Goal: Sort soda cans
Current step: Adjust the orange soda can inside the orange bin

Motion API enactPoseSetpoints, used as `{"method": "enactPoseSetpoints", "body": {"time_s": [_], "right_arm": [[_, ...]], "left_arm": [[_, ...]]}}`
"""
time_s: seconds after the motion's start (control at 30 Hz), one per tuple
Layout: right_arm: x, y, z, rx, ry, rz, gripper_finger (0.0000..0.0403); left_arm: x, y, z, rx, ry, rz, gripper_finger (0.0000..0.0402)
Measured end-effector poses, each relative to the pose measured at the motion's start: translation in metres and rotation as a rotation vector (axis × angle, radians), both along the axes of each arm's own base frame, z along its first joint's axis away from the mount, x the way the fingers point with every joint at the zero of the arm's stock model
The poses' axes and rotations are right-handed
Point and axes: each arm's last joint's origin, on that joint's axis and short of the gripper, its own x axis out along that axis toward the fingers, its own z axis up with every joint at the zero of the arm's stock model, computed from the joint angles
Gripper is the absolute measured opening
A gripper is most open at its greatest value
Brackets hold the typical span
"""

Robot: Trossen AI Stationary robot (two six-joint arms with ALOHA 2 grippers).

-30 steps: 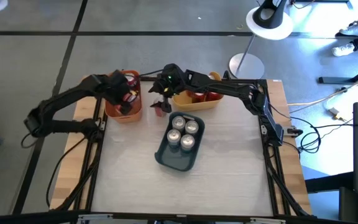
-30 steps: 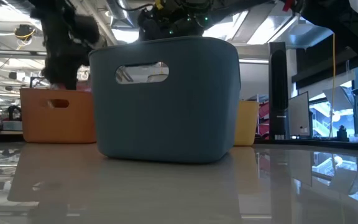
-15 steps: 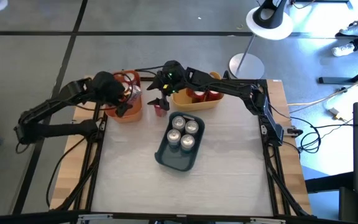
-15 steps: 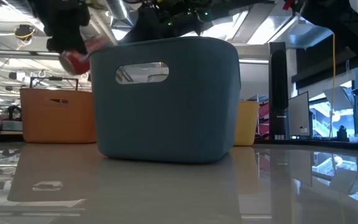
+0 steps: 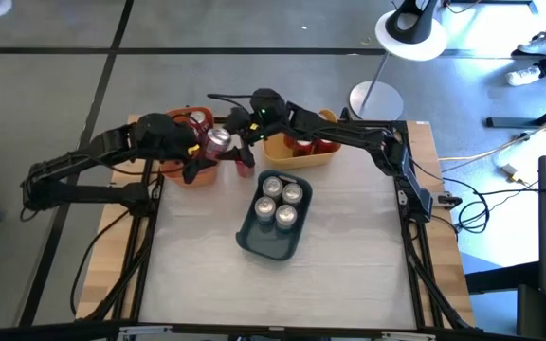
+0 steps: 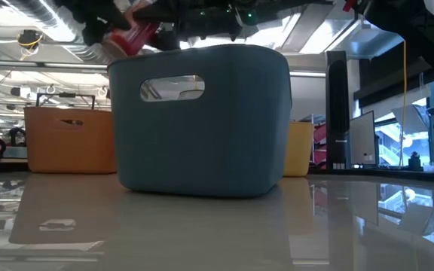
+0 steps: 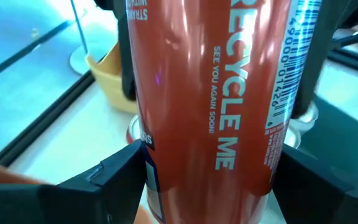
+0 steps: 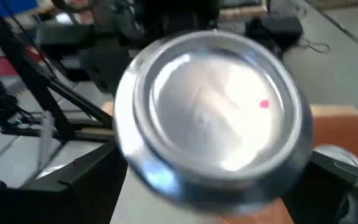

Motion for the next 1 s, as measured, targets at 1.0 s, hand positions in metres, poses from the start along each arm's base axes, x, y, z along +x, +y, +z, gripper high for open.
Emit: {"method": "enactPoseSetpoints", "body": {"time_s": [1.0], "right_arm": [[-0.071, -0.016, 0.068, -0.224, 0.021, -0.017, 0.028]], "left_arm": [[-0.03, -0.013, 0.024, 0.117, -0.197, -0.008, 0.0386]]}}
